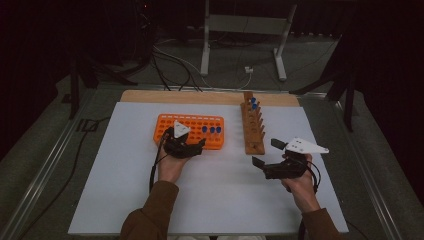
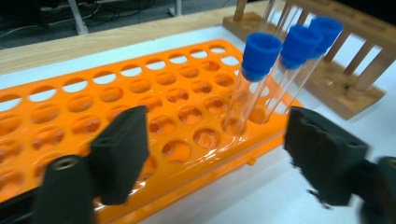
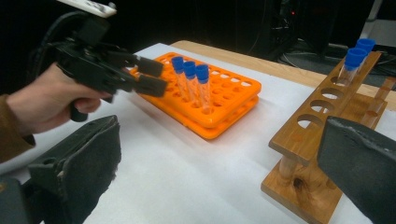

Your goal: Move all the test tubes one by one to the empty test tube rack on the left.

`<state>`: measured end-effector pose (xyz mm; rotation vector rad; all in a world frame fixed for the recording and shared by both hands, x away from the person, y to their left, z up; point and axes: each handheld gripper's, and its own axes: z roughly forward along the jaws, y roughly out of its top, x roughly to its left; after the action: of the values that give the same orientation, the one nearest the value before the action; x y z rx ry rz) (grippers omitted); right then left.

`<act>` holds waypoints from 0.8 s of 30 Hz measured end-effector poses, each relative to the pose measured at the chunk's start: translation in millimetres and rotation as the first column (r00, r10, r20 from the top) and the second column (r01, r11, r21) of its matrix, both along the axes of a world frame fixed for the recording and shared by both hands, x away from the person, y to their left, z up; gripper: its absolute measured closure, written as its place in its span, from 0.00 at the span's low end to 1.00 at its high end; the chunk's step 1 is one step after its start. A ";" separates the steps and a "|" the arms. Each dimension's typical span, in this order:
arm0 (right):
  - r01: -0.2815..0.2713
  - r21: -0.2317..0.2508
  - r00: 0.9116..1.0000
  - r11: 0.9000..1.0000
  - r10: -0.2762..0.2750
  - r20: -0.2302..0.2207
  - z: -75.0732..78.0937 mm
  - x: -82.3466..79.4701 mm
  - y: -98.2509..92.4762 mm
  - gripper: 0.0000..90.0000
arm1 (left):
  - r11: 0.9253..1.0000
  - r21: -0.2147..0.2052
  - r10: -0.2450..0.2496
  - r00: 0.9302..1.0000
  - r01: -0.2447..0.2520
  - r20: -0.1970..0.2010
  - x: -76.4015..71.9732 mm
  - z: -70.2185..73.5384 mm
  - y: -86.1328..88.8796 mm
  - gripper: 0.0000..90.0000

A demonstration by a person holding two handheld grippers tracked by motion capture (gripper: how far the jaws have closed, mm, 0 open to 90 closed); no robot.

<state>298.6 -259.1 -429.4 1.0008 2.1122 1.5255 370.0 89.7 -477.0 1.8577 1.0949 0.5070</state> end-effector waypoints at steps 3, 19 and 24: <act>0.000 -0.001 1.000 1.000 0.000 0.000 -0.3 -0.1 0.5 0.00 | 1.000 -0.012 -0.007 1.000 0.007 -0.001 -7.1 3.1 10.4 0.13; 0.004 -0.006 1.000 1.000 -0.004 -0.007 -1.8 -0.5 3.8 0.00 | 0.997 -0.081 -0.004 0.996 0.012 0.094 -69.1 25.1 75.1 0.01; 0.007 -0.007 1.000 1.000 -0.007 -0.007 -2.6 0.6 4.3 0.00 | 0.997 -0.079 0.007 0.991 0.004 0.136 -91.0 22.4 94.5 0.01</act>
<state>299.2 -254.9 -432.0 1.0118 2.1152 1.5126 279.0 184.3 -454.6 1.7273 1.0107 0.5746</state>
